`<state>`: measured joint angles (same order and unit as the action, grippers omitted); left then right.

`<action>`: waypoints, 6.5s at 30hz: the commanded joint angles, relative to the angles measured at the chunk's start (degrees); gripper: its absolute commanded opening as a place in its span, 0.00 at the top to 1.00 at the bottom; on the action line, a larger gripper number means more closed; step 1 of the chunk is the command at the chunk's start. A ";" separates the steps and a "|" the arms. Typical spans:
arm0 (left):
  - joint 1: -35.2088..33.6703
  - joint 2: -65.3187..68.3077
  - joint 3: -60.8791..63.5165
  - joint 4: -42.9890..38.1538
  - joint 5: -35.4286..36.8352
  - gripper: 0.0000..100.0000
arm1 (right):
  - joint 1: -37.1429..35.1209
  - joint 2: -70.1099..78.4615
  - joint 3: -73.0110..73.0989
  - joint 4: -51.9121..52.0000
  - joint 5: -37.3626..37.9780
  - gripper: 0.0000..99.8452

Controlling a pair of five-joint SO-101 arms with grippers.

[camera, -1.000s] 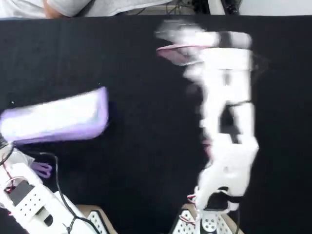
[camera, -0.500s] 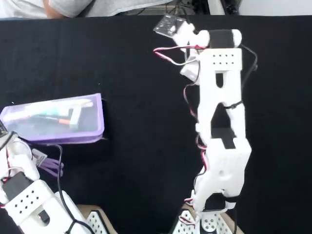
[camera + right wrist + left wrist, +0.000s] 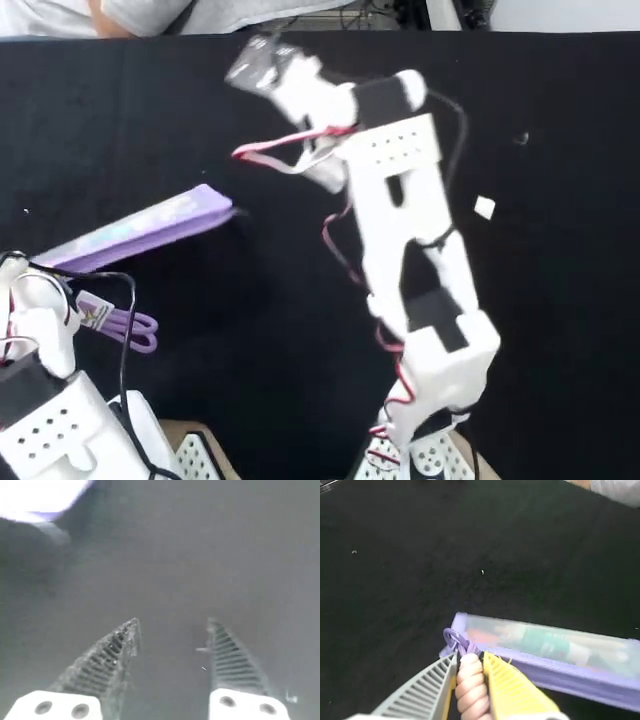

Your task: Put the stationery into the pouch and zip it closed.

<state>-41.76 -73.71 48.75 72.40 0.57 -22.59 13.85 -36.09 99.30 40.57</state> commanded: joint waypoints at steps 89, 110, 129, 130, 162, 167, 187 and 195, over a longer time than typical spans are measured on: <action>-1.01 -0.88 1.71 0.97 10.73 0.97 | -28.31 7.34 6.37 -27.34 -2.81 0.99; -13.14 -0.79 33.27 -30.07 3.43 0.97 | -20.40 7.25 -5.32 -15.82 -0.79 0.99; -13.14 -0.79 37.49 -30.77 -1.05 0.97 | -24.97 17.63 -5.85 -16.09 -0.79 0.99; -13.14 -0.79 36.70 -29.01 -1.05 0.97 | -25.41 18.59 -5.85 -16.53 -0.79 0.98; 4.09 -0.88 -2.68 -2.02 -2.46 0.97 | -14.07 20.18 -24.75 -2.90 -17.76 0.87; 15.69 -0.88 -11.30 0.35 -2.46 0.97 | -10.11 18.68 -36.44 1.76 -17.76 0.87; 45.58 -0.70 -28.79 -2.64 13.71 0.97 | -2.90 -18.59 -19.82 1.93 -10.29 0.86; 52.70 -0.35 -26.86 -13.10 14.07 0.97 | -3.08 -36.79 3.30 0.00 -4.04 0.86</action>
<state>8.26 -74.07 23.78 63.87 14.55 -25.93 -16.66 -39.43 99.38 34.68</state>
